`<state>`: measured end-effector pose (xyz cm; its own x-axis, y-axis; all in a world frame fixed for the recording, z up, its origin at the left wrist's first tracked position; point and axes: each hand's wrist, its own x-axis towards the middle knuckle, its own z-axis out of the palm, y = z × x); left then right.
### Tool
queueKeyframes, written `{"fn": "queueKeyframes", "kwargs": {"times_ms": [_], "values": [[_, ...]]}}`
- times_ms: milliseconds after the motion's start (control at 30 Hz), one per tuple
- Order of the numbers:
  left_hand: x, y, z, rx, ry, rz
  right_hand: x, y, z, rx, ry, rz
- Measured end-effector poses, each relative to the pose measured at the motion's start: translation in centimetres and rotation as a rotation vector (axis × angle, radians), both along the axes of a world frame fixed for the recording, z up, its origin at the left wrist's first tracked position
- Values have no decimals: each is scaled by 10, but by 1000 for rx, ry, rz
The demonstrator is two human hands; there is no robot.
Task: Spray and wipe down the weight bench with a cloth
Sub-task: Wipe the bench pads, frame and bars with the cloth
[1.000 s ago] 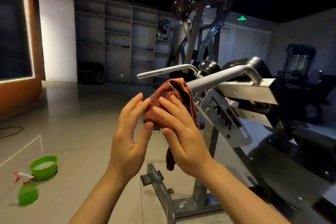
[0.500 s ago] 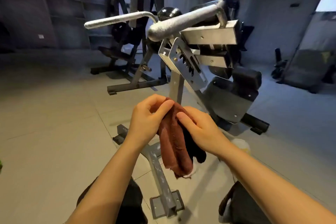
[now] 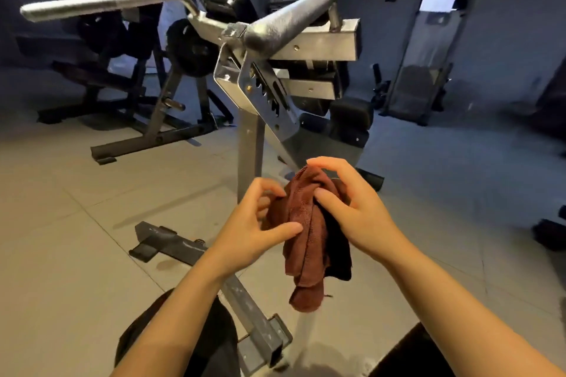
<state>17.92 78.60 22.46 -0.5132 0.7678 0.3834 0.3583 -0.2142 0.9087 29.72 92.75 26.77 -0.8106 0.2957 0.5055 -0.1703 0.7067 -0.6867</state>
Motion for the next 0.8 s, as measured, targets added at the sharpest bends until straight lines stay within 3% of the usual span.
{"fn": "queueKeyframes", "kwargs": {"times_ms": [233, 367, 567, 800], "values": [[-5, 26, -10, 58, -5, -99, 12, -10, 9, 86, 27, -214], [-16, 20, -4, -34, 143, -224, 21, -28, 15, 224, -41, -315], [-33, -3, 17, 33, 302, -314, 27, -75, 32, 296, -249, -405], [-71, -33, 59, 113, 611, -308, 16, -119, 39, 244, -202, -607]]}}
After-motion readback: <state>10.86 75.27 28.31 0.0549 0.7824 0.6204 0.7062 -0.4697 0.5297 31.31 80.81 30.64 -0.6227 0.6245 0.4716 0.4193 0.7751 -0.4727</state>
